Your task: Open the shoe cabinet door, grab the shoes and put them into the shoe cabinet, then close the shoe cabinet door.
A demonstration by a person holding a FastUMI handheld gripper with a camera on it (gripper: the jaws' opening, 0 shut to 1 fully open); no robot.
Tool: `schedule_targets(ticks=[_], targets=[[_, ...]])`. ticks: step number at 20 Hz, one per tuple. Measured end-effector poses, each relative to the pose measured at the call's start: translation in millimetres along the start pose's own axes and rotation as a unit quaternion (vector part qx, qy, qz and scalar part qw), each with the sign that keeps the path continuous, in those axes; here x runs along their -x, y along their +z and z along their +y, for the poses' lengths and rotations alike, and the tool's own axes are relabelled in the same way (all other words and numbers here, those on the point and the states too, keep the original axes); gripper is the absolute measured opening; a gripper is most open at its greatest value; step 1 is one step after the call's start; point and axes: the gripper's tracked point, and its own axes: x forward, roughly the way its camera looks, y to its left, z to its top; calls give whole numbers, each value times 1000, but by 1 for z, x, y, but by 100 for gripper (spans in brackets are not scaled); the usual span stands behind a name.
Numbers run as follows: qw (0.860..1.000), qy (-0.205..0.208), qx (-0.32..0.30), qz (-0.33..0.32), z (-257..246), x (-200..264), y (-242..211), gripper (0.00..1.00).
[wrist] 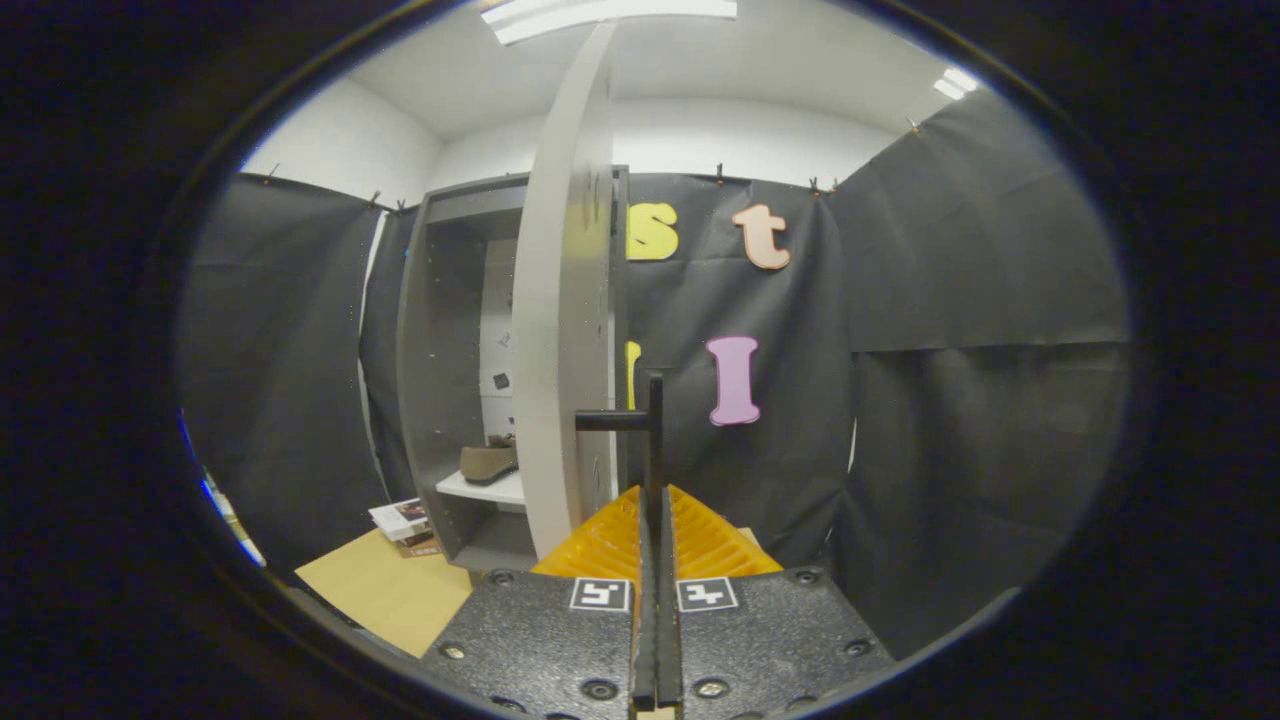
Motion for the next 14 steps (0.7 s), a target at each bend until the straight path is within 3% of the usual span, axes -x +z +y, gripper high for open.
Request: schedule_targets(ticks=[4,7,9,10,13,14], targets=[[999,-20,24,16,-5,11,-22,8],[997,-70,33,-5,-7,42,-32,8],[997,-72,16,-24,15,65,-46,9],[998,-61,4,-31,29,74,-55,22],[999,-33,2,-29,66,86,-83,47],[999,-31,6,-29,75,86,-94,64]])
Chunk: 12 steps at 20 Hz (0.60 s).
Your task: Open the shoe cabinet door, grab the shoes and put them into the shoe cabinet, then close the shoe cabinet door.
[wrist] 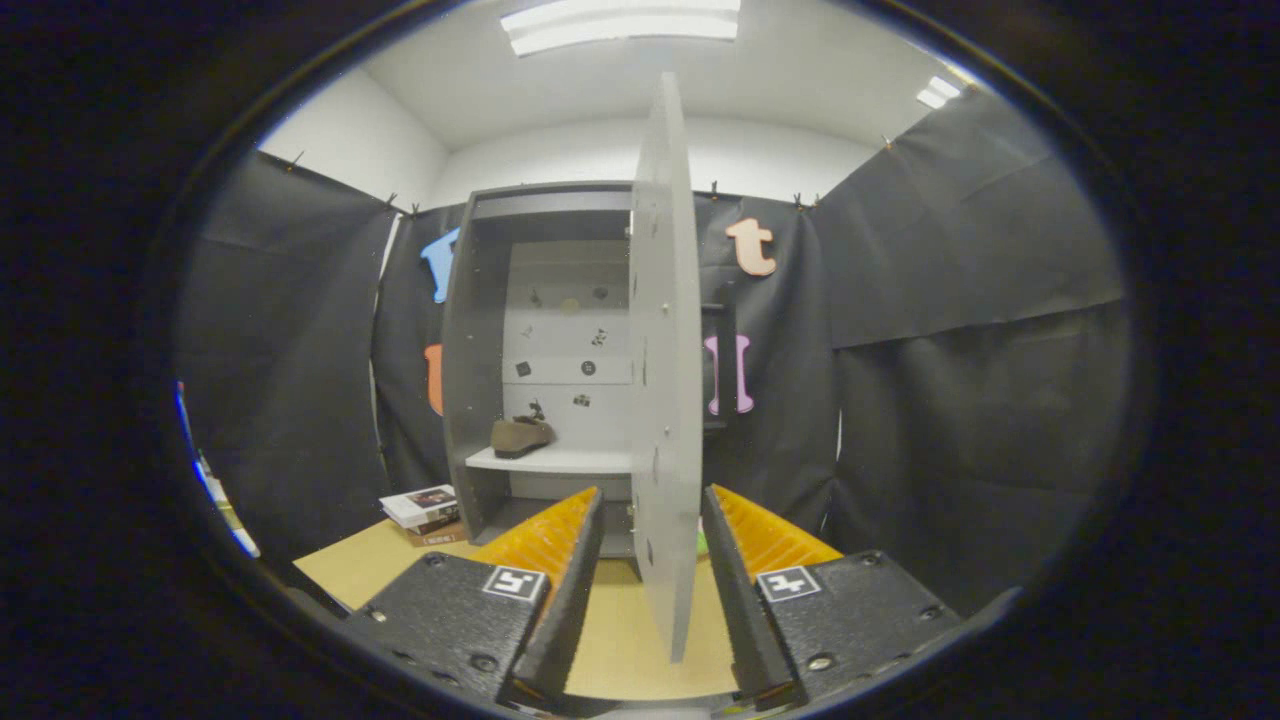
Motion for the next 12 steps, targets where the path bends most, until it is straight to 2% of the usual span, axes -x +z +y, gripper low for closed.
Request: schedule_targets(ticks=[1,2,4,8,12], targets=[[1000,5,3,0,9,-1,-9,71],[1000,9,11,0,20,-5,-19,87],[1000,12,25,-3,39,-15,-39,99],[999,39,35,-6,87,-37,-80,99],[998,48,30,5,120,-68,-124,99]])
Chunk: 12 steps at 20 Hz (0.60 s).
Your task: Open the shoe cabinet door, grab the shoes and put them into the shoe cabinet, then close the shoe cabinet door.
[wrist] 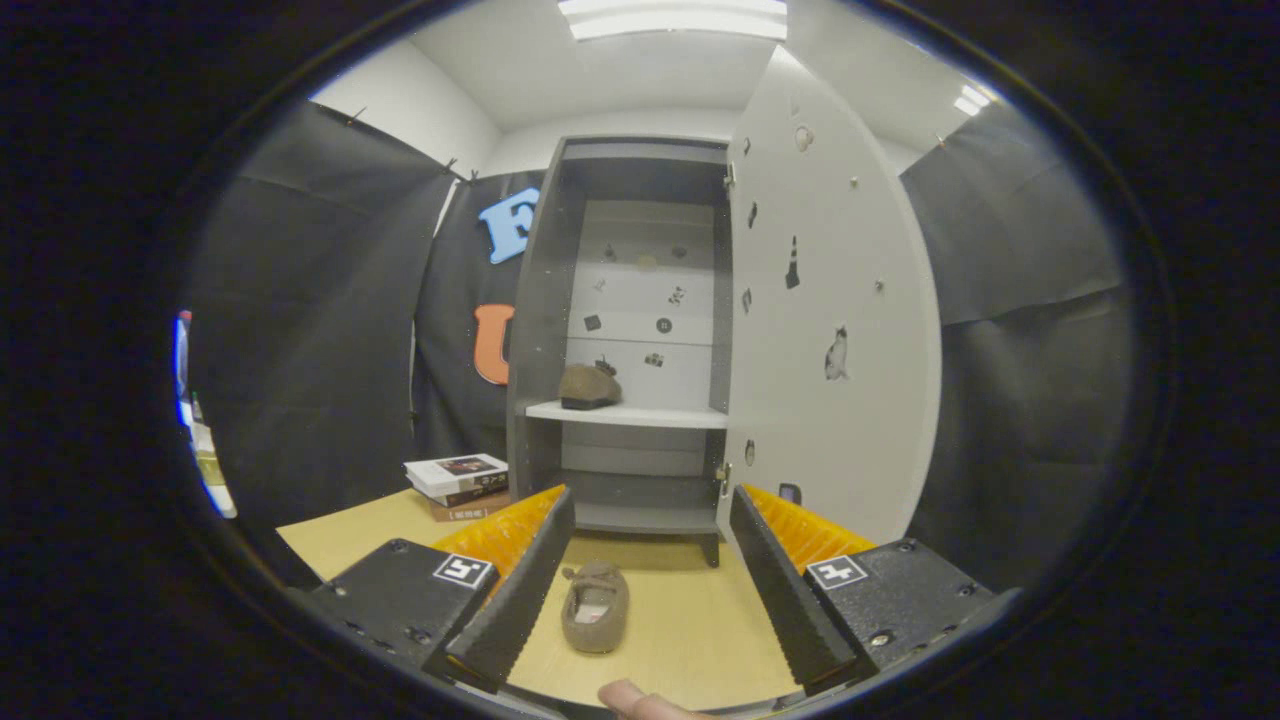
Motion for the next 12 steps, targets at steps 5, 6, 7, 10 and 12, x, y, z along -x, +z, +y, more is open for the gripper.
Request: schedule_targets(ticks=[5,6,7,10,12], targets=[[999,-3,3,51,26,-50,-62,99],[998,-5,-1,67,32,-60,-77,99],[996,1,-3,86,41,-70,-94,99],[991,21,-2,132,65,-93,-138,99],[987,15,-1,159,72,-110,-166,99]])
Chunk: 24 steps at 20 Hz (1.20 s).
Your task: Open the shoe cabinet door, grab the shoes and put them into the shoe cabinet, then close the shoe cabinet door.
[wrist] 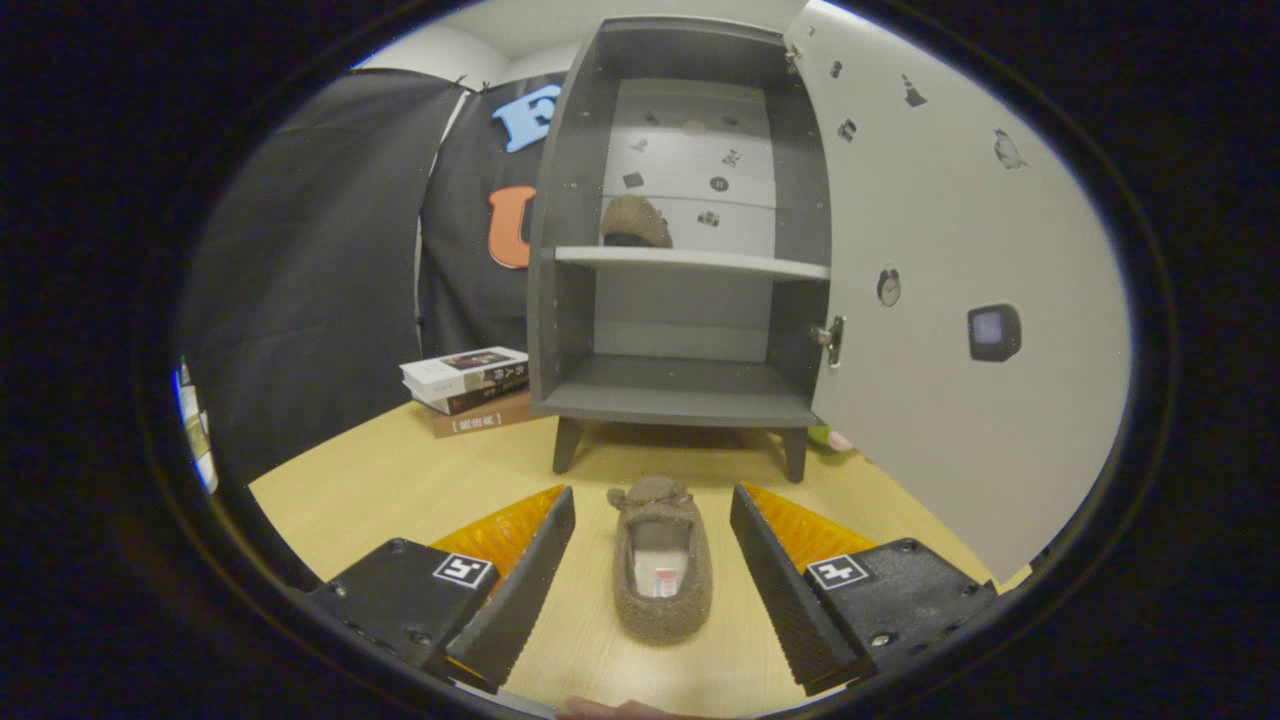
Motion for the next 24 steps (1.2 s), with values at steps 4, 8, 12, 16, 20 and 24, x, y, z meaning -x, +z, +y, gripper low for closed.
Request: schedule_targets(ticks=[4,8,12,16,20,24], targets=[[998,9,-11,62,13,-42,-36,99],[995,0,14,98,13,-74,-55,83],[989,1,-11,147,18,-97,-72,66],[987,38,-78,138,22,-107,-67,8],[988,53,-92,113,17,-83,-46,7],[988,77,-102,82,19,-49,-7,7]])
